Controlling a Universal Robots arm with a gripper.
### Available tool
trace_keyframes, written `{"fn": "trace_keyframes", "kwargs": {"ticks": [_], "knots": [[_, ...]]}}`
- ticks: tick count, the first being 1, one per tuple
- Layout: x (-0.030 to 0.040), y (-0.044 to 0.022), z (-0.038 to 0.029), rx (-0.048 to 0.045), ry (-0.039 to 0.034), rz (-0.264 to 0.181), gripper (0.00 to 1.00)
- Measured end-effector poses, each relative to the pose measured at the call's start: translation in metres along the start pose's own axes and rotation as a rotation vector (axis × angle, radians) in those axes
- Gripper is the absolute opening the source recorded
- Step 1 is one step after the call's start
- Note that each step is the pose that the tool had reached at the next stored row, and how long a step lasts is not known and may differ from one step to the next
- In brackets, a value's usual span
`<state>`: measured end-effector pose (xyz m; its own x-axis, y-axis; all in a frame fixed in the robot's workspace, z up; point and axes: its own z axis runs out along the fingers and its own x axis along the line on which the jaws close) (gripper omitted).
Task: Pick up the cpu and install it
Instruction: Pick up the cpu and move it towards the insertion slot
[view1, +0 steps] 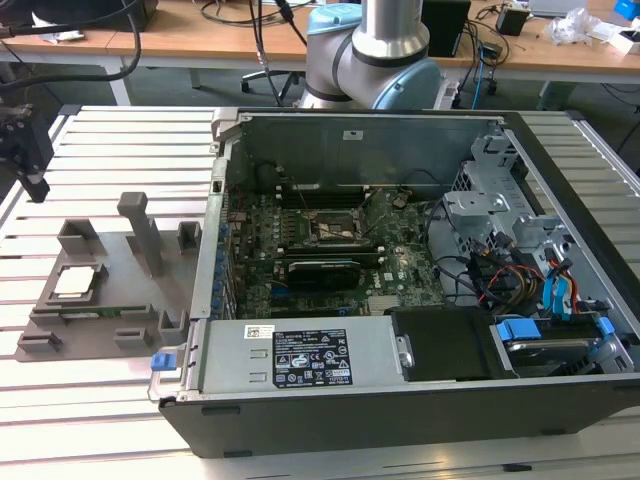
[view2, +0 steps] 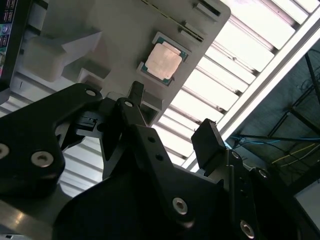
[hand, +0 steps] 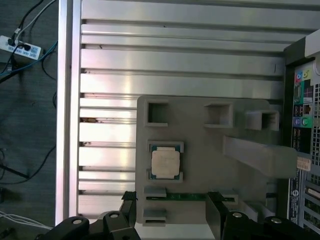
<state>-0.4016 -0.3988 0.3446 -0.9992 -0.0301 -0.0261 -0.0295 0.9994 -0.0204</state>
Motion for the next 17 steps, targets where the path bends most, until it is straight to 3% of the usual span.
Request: {"fn": "trace_keyframes", "kwargs": {"ticks": [17], "knots": [[-0.0005,0.0002,0.0109,0.0000,0.0000,0.000,0.66]]}}
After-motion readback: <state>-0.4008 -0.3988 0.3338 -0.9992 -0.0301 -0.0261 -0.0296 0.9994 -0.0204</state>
